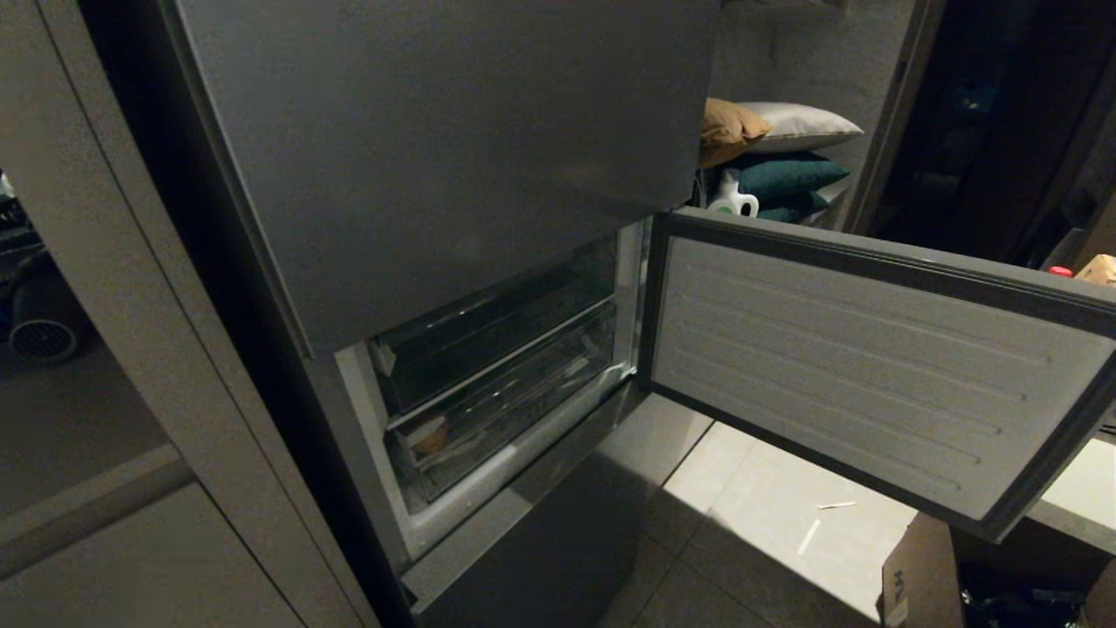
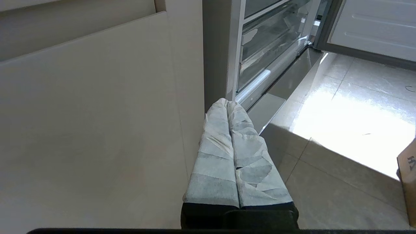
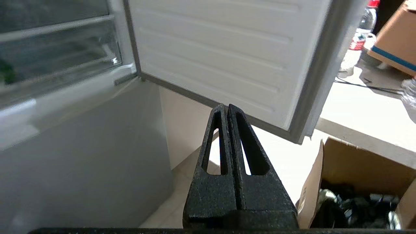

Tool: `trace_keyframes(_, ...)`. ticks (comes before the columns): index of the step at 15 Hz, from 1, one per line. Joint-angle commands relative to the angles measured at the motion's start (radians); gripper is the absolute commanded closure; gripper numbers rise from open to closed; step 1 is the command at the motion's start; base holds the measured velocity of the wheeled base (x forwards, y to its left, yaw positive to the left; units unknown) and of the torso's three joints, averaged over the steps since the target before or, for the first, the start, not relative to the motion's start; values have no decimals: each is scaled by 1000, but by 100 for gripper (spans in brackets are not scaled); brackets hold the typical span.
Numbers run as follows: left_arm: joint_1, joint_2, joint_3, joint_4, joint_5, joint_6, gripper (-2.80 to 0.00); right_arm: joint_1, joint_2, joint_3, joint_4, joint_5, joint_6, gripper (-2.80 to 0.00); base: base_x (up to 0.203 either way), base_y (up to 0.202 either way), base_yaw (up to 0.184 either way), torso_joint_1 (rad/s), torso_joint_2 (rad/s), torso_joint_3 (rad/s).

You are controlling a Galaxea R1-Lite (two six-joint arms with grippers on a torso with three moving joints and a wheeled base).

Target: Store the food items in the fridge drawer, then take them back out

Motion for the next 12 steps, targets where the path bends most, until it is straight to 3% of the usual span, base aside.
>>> trace_keyframes(1, 0, 2, 0, 0, 0, 0, 0, -2, 131, -84, 22, -20, 29, 0, 0, 0, 0, 0, 0, 0)
trace_keyframes(5, 0, 2, 0, 0, 0, 0, 0, -48, 387, -270, 34, -114, 199, 0, 0, 0, 0, 0, 0, 0)
trace_keyframes(8, 0, 2, 0, 0, 0, 0, 0, -340, 562, -328, -22, -33, 313, 0, 0, 0, 0, 0, 0, 0)
trace_keyframes(10, 0, 2, 0, 0, 0, 0, 0, -601, 738, -346, -132, 99, 360, 0, 0, 0, 0, 0, 0, 0)
trace_keyframes(12, 0, 2, 0, 0, 0, 0, 0, -808, 908, -356, -268, 228, 387, 0, 0, 0, 0, 0, 0, 0)
